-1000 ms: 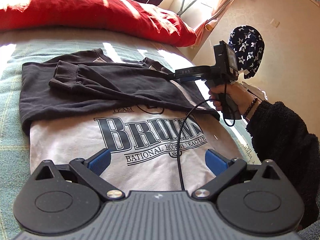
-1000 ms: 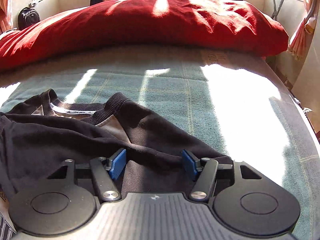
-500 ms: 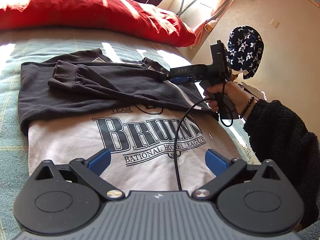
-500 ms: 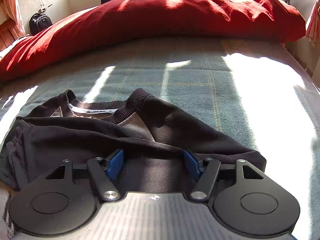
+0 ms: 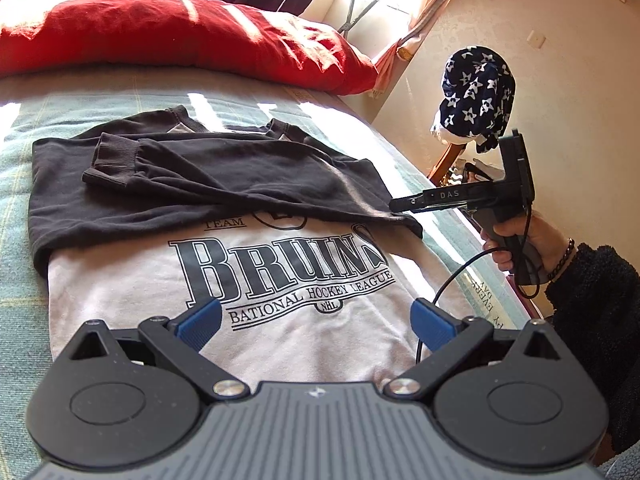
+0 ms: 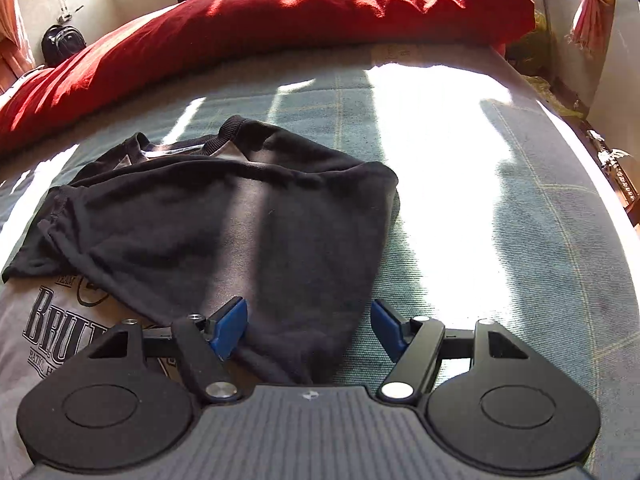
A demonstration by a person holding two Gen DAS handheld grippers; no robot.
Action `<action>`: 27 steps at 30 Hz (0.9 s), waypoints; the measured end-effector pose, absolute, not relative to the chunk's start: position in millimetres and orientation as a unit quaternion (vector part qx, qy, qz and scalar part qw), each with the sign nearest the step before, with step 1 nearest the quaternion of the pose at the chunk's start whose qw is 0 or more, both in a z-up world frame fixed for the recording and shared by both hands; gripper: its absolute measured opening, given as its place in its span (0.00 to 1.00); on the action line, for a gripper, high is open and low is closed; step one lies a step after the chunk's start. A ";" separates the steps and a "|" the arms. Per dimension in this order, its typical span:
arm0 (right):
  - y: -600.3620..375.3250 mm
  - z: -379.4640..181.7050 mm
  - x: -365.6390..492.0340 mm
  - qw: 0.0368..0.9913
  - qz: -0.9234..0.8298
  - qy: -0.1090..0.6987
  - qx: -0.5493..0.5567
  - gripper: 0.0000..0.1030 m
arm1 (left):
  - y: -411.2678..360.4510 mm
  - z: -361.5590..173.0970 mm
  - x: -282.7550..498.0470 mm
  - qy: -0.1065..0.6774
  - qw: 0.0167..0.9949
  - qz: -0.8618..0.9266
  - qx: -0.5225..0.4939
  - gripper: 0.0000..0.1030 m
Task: Fold clothes
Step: 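Withdraw the open right gripper from the sweatshirt across the bed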
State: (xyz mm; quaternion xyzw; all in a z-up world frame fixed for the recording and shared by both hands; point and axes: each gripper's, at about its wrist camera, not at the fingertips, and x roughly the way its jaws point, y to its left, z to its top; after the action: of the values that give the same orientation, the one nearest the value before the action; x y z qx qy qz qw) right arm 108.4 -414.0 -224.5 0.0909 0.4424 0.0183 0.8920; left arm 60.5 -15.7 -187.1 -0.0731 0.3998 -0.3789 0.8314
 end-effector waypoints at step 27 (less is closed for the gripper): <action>-385.5 -263.7 57.0 0.907 -0.117 0.338 -0.222 0.82 | -17.1 -188.3 61.2 0.400 0.828 -0.385 -0.076 0.97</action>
State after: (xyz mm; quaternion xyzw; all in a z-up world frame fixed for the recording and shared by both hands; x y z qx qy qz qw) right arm 57.0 -385.5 -263.7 -0.2218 0.3381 -0.1173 0.9070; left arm 61.2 -17.1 -188.3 -0.0756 0.3998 -0.3849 0.8284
